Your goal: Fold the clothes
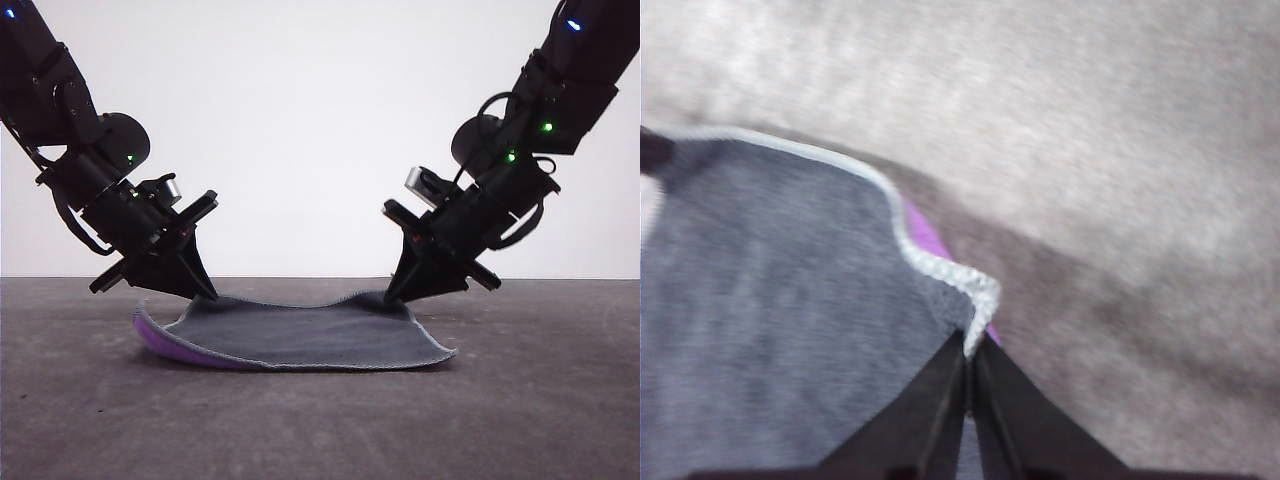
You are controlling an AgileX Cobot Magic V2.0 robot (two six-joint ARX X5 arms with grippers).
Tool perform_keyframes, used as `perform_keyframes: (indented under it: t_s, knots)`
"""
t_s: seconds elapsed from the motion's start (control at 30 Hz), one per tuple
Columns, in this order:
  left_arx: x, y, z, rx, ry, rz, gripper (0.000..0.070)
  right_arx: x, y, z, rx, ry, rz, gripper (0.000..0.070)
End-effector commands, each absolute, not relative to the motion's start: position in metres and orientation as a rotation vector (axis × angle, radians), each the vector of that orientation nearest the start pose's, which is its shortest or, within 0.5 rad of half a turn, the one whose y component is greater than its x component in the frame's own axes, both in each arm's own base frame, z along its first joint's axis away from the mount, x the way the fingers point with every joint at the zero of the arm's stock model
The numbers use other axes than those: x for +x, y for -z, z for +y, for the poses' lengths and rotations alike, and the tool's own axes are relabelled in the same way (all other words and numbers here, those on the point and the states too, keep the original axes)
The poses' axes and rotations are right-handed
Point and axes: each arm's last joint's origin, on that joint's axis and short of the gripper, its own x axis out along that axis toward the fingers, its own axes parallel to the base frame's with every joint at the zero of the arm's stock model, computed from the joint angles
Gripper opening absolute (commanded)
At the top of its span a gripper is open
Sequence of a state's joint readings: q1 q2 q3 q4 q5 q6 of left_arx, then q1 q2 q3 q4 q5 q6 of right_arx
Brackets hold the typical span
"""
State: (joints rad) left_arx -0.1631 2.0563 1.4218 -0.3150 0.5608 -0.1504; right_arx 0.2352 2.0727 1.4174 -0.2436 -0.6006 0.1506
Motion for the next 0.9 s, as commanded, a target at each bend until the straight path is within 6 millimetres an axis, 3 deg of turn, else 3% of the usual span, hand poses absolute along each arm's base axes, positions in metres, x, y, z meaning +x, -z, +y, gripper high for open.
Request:
perform_keyframes:
  t_s: [0.0, 0.4, 0.87]
  knots:
    - [0.428, -0.166, -0.088, -0.305, 0.626, 0.994, 0.0004, 0.426, -0.163, 0.119, 0.275, -0.730, 0.971, 0.0008]
    - [0.414, -0.199, -0.084, -0.291, 0.659, 1.051, 0.0004, 0.423, -0.194, 0.118, 0.181, -0.776, 1.117, 0.0008]
    - [0.395, -0.215, -0.082, -0.243, 0.692, 1.124, 0.0004, 0.406, -0.193, 0.116, 0.148, -0.835, 1.278, 0.0009]
